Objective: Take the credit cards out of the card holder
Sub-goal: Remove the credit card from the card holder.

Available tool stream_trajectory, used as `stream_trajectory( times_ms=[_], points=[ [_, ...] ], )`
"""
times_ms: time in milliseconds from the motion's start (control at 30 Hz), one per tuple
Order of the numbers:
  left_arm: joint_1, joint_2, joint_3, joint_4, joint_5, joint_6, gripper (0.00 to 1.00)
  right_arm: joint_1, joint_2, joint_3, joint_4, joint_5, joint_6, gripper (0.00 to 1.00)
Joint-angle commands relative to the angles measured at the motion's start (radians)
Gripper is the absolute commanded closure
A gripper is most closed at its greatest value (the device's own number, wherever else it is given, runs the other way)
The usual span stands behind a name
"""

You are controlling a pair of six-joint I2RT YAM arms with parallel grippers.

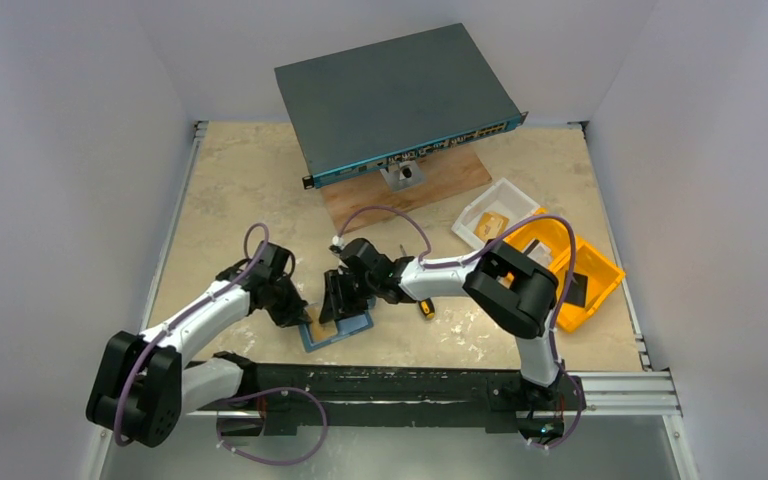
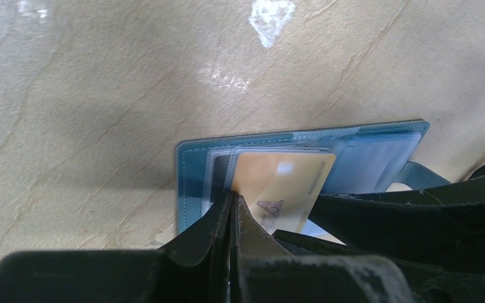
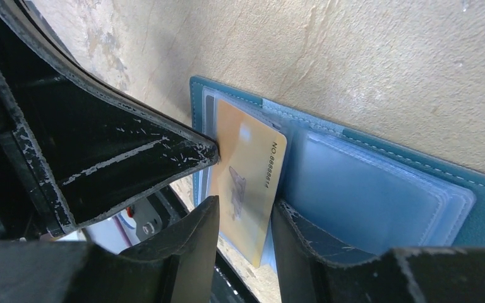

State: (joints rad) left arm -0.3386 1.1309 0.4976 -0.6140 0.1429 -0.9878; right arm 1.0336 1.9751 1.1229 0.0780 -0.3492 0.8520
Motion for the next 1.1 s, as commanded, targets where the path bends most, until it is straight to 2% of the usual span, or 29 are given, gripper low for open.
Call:
stream_trajectory(
  times_ms=[0,133,300,533,867,967,1067],
  points=[
    [-0.004,0.056,-0.004,0.072,0.048,-0.011,1.00,-0.007,0.028,-0.029,0.066,-0.043,0.020,0.64],
    [-0.004,0.077,-0.003,0.058,0.030,-0.018,1.00,-0.031,0.010,-0.068,0.103,-0.059,0.034,0.64],
    [-0.005,0.103,0.030,-0.038,-0.058,-0.020,1.00,-0.075,-0.018,-0.139,0.190,-0.108,0.063,0.64],
    [-0.005,0.109,0.044,-0.060,-0.072,-0.037,1.00,-0.105,-0.019,-0.209,0.335,-0.186,0.139,0.64],
    [-0.004,0.112,0.048,-0.063,-0.067,-0.033,1.00,-0.127,0.011,-0.264,0.508,-0.250,0.238,0.76],
    [-0.005,0.114,0.051,-0.058,-0.064,-0.030,1.00,-0.128,0.022,-0.265,0.528,-0.257,0.251,0.82],
    [-0.005,0.115,0.052,-0.057,-0.062,-0.029,1.00,-0.129,0.026,-0.263,0.534,-0.258,0.254,0.83]
  ],
)
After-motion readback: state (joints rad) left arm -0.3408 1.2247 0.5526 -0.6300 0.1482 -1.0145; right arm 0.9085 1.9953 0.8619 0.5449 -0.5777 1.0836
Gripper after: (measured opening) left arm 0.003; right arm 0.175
